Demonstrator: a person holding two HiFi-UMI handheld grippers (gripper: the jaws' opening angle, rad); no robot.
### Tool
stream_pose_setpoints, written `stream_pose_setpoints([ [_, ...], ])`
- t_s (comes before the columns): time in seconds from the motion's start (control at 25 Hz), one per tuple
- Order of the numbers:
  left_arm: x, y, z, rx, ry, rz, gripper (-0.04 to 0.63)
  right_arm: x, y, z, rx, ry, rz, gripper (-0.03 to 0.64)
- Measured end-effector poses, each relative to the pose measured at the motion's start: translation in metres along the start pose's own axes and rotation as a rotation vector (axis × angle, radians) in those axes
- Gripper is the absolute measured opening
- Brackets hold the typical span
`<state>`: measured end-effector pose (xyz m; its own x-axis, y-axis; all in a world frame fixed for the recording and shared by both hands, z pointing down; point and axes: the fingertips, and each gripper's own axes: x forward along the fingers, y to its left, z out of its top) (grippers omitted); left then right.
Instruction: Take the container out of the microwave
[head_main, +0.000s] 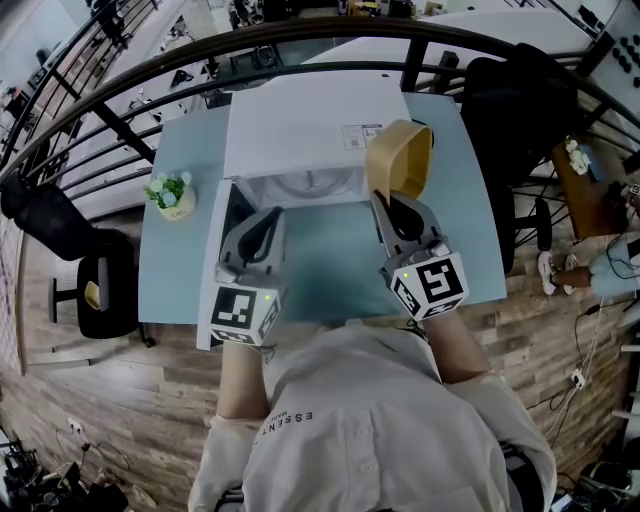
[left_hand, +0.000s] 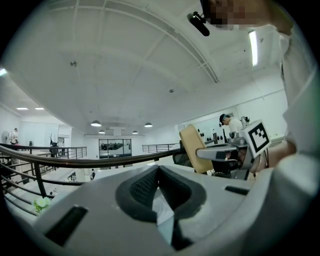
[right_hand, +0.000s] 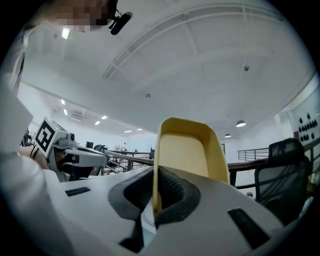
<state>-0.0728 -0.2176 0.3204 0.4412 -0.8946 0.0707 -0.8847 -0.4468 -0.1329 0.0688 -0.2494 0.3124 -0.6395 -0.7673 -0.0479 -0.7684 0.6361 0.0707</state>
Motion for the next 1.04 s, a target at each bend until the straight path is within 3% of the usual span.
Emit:
stream_pose_setpoints([
  [0.2, 0.001, 0.002, -0.003, 0.008, 0.007, -0.003, 0.002, 0.004, 0.01, -0.001, -0.037, 0.011, 0.037, 0.017],
  [1.04, 0.001, 0.01, -0.013, -0.014, 0.009, 0.017, 0.002, 0.015, 0.008, -0.01, -0.017, 0.019, 0.028, 0.018],
])
